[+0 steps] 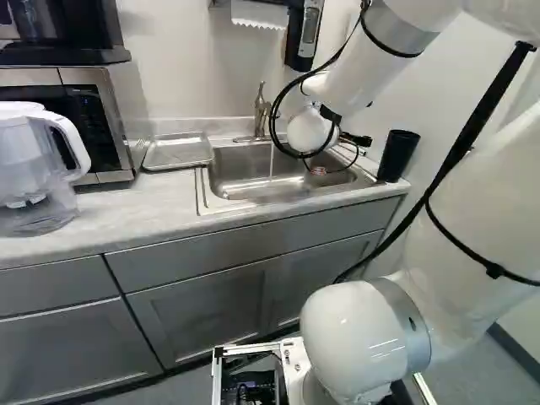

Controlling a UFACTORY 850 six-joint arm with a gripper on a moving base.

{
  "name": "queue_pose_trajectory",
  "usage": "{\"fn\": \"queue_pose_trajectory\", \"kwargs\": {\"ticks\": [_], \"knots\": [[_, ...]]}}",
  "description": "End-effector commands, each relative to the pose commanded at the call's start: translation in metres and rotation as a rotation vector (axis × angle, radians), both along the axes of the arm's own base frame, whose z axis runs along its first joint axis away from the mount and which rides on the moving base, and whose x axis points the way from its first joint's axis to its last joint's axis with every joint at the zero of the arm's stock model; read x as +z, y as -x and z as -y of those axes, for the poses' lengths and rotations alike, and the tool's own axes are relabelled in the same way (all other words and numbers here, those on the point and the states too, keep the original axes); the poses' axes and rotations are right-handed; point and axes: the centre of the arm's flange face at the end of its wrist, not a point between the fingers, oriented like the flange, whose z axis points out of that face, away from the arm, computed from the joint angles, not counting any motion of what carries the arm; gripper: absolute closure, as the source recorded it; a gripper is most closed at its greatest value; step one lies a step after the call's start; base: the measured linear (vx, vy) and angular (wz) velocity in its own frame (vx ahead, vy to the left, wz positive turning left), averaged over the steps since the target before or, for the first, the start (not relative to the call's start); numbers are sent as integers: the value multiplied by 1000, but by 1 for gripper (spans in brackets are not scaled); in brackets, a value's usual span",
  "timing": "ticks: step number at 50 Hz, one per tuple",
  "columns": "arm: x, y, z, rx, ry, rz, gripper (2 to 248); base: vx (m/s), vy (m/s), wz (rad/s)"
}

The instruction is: Rinse the cup and place it in the tray

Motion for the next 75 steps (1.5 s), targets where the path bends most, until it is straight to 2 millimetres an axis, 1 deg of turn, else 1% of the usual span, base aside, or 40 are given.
{"fn": "queue_pose_trajectory", "kwargs": {"ticks": [16,28,59,75], "knots": [[-13,3,3,-40,53,-8,3,0,0,0],[-25,15,2,-52,78,-25,3,0,0,0],[-25,55,4,-60,99,0,3,0,0,0],[-25,61,4,-84,12,93,3,0,0,0]]}}
